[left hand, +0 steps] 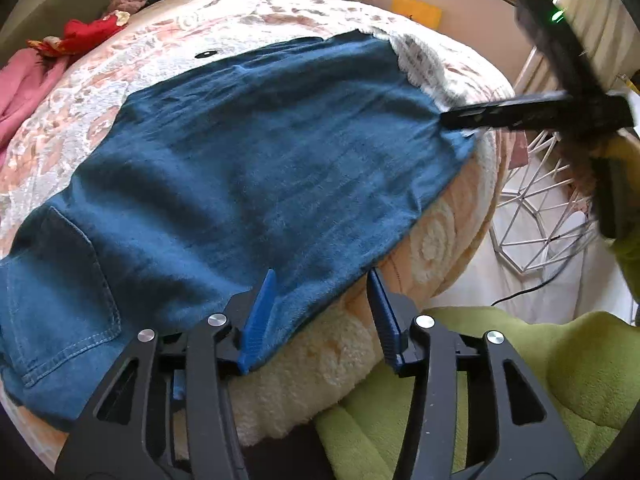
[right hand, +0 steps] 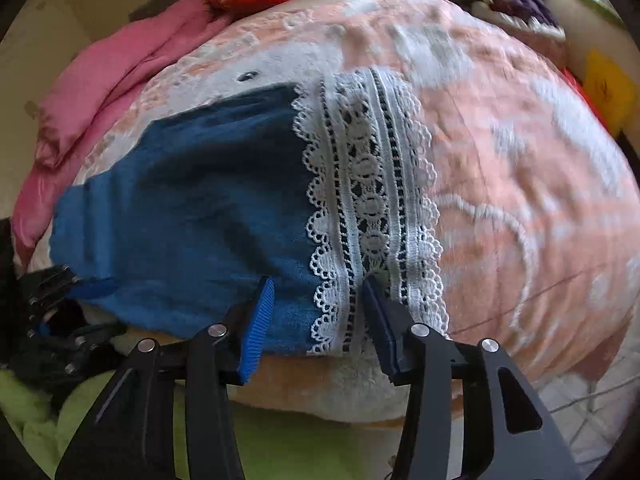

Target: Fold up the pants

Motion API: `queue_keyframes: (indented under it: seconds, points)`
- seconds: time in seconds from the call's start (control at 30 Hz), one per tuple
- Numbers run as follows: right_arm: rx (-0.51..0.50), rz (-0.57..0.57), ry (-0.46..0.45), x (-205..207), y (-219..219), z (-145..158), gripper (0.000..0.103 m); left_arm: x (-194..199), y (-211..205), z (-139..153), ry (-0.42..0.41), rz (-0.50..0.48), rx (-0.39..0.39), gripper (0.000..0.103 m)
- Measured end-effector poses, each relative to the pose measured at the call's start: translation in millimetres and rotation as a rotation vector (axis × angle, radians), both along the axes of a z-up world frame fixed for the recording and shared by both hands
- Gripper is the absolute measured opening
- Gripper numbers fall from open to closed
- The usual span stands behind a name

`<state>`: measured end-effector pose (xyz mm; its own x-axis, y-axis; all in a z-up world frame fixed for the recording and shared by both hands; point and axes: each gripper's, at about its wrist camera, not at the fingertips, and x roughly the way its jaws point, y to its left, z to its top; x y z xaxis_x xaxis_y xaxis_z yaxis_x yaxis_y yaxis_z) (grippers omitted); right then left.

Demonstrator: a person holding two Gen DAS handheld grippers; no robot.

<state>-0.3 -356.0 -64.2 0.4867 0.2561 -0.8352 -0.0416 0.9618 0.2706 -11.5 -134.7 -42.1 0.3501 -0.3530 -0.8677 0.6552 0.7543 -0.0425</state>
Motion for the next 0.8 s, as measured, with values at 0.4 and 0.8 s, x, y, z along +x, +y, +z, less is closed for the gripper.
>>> queue_keyframes:
  seconds: [0.4,0.8]
  points:
    - [0.036,0.034,-0.223,35,-21,82,0.049,62,52,66,-0.114,0.215,-0.094,0.056]
    - [0.104,0.05,-0.004,145,-50,36,0.05,176,56,32,0.015,0.397,-0.1,0.057]
